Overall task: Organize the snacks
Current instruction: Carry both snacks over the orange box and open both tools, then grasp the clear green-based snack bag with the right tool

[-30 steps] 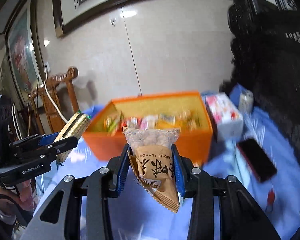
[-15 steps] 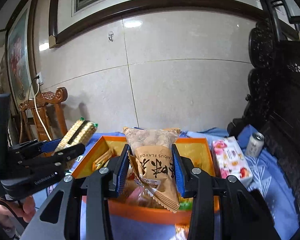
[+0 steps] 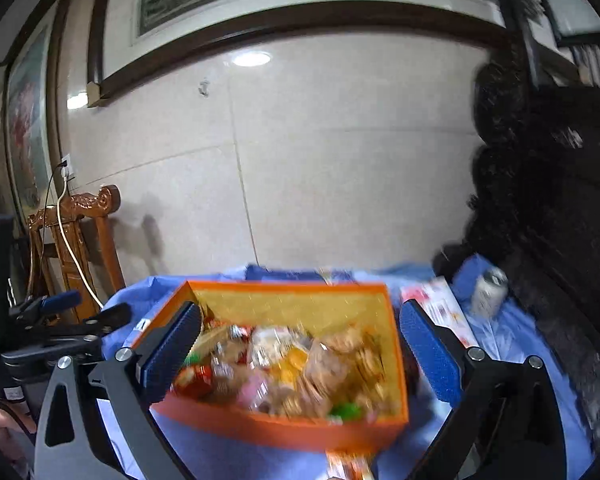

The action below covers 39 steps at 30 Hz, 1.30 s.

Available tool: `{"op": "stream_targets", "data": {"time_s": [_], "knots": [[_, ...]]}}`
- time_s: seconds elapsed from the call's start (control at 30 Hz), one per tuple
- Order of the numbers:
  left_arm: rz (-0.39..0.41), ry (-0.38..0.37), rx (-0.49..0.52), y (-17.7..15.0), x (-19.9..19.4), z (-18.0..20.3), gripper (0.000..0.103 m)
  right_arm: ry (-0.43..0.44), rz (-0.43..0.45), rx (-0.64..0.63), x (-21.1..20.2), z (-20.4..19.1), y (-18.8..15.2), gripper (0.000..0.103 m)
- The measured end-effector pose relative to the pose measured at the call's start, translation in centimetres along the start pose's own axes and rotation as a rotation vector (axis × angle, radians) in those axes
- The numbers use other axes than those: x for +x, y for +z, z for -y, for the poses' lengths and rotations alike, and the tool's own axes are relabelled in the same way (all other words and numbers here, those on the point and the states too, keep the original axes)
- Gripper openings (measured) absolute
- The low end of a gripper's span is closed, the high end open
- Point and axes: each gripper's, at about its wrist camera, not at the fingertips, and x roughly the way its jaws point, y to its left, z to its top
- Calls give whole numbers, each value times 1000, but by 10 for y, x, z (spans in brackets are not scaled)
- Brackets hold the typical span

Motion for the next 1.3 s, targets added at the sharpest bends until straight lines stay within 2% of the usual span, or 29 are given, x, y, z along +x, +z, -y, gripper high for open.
{"op": "stream_targets", "data": {"time_s": [0.07, 0.17, 0.23, 0.4, 0.53, 0.7, 0.77, 0.83, 0.97, 1.0, 1.03, 1.1, 1.2, 1.3], "knots": [[-7, -2, -17, -17, -5, -3, 99, -6, -36, 23, -8, 11, -17, 100], [-29, -27, -28, -53, -14, -7, 99, -72, -113, 43, -15, 27, -55, 100], [-62, -45, -36, -80, -16, -7, 99, -102, -185, 88, -16, 41, -85, 100], [-185, -97, -2, -140, -14, 0, 99, -90, -304, 177, -13, 53, -139, 100], [-219, -101, 40, -163, -19, 6, 99, -95, -347, 236, 0, 48, -160, 100], [-215, -103, 49, -166, -24, 5, 99, -114, -386, 342, 26, 36, -180, 100], [-217, -103, 39, -164, -23, 2, 99, -108, -406, 365, 39, 30, -185, 94], [-220, -104, 25, -162, -23, -3, 99, -111, -417, 384, 48, 24, -188, 83], [-221, -98, 2, -161, -22, -11, 99, -162, -402, 397, 60, 17, -186, 77], [-224, -98, -4, -162, -21, -12, 99, -190, -391, 379, 63, 15, -185, 70], [-228, -97, -9, -162, -21, -13, 99, -214, -390, 357, 64, 12, -184, 51], [-238, -98, -19, -163, -19, -14, 99, -227, -389, 325, 64, 10, -184, 45], [-235, -103, -18, -163, -20, -12, 99, -199, -401, 301, 54, 11, -189, 41], [-234, -120, -1, -160, -20, -4, 99, -126, -411, 324, 31, 18, -196, 40]]}}
